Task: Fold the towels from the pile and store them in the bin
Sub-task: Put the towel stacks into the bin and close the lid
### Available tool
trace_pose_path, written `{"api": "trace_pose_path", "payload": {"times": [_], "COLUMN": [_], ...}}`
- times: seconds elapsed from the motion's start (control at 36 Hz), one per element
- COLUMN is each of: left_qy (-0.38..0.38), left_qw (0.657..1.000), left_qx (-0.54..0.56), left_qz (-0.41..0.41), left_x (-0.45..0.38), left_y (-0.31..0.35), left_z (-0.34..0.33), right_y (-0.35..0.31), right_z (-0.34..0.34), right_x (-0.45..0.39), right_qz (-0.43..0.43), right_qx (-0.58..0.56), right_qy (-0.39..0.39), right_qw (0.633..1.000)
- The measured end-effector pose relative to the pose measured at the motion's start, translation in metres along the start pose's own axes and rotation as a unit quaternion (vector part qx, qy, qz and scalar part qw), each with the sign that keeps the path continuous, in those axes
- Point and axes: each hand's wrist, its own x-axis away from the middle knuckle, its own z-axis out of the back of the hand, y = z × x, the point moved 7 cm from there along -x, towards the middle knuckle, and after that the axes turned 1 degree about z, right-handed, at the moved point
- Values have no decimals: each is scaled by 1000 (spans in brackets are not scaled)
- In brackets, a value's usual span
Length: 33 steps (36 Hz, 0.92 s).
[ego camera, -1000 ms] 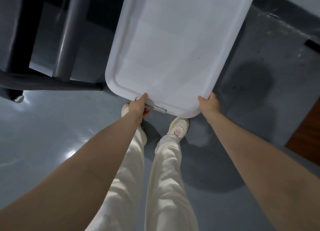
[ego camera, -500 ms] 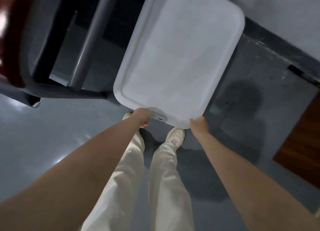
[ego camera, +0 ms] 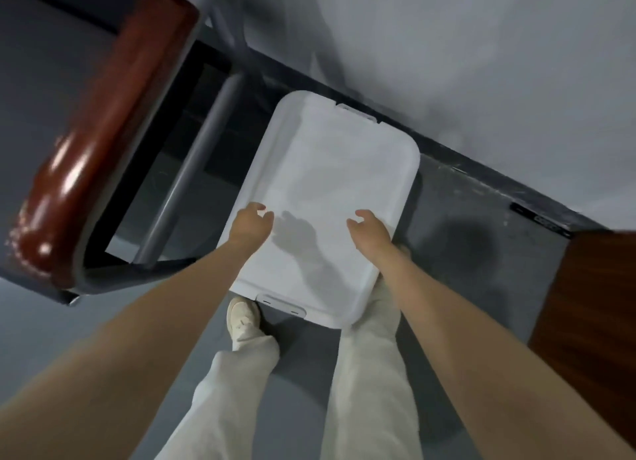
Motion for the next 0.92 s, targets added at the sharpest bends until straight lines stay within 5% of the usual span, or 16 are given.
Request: {"api": "trace_pose_path", "payload": {"times": [0.25,0.61,0.92], "left_qy": [106,188,223], "left_qw": [994,975,967], "left_qx": [13,-38,-40], "left_qz": [-30,110,116], "left_x": [-60,-130,-138], "left_y": [102,148,141], "left_z": [-39,-91,-103], "right_y": [-12,-89,-97], "right_z": [75,141,101], "right_x": [-88,-213,-293], "right_qz": [44,214,87], "right_qx": [93,211,108], "right_qy": [-24,22,-126], "right_qw": [994,953,982]}}
